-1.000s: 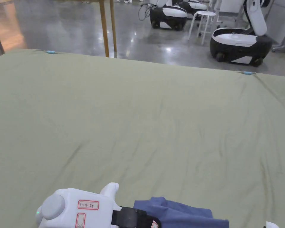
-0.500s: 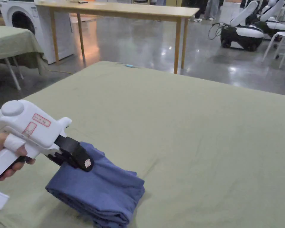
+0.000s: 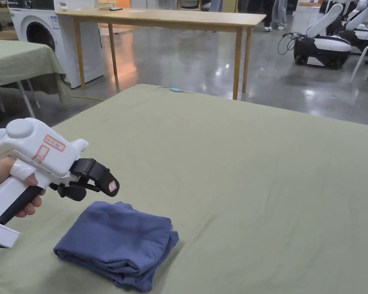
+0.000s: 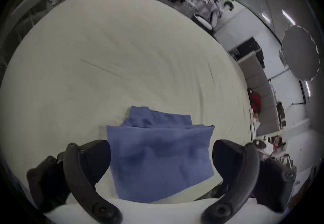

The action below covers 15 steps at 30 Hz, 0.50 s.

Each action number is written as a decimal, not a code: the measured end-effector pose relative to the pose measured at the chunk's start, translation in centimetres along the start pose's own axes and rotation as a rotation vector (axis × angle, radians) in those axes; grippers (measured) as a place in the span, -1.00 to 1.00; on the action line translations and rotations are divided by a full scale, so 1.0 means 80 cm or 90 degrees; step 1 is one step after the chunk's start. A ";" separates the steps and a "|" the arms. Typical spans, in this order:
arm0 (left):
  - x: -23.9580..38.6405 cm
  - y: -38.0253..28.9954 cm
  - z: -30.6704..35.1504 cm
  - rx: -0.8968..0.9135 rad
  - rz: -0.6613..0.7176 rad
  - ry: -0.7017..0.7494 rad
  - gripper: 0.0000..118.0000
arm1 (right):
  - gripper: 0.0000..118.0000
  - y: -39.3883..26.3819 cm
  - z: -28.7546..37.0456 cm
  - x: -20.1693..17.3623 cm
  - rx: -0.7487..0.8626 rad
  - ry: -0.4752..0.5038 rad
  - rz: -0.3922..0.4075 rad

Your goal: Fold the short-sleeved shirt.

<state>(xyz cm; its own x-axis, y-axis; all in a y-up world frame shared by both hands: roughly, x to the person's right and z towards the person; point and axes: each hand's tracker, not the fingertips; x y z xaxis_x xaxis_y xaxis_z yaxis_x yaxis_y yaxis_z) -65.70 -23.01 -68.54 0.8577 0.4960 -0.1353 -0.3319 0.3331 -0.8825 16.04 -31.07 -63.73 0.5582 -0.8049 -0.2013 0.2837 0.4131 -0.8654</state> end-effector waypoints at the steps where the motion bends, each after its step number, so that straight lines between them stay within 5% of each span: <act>1: 0.005 -0.006 0.004 0.006 -0.005 0.010 0.96 | -0.98 0.002 0.001 0.001 0.001 0.003 -0.001; 6: 0.029 -0.034 0.014 0.063 0.005 0.040 0.87 | -0.98 0.010 0.002 -0.008 -0.004 -0.005 0.036; 7: 0.029 -0.038 0.011 0.093 0.001 0.016 0.51 | -0.98 0.014 0.003 -0.013 -0.002 -0.009 0.049; 9: 0.056 -0.057 -0.001 0.129 -0.026 0.017 -0.93 | -0.98 0.023 0.005 -0.023 0.014 -0.016 0.082; 12: 0.109 -0.095 -0.026 0.202 -0.067 0.001 -0.94 | -0.98 0.033 0.005 -0.046 0.053 -0.061 0.133; 13: 0.144 -0.120 -0.043 0.201 -0.017 -0.062 -0.94 | -0.98 0.036 0.006 -0.054 0.074 -0.098 0.168; 15: 0.197 -0.136 -0.056 0.228 -0.038 -0.042 -0.94 | -0.98 0.039 0.002 -0.077 0.115 -0.184 0.244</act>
<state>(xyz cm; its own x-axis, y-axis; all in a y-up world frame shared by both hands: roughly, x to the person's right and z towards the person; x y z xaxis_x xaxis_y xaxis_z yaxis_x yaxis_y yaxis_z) -46.82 -22.42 -63.05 0.8564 0.5139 -0.0492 -0.4088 0.6167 -0.6727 13.61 -24.79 -65.10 0.8341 -0.4414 -0.3307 0.1330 0.7429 -0.6561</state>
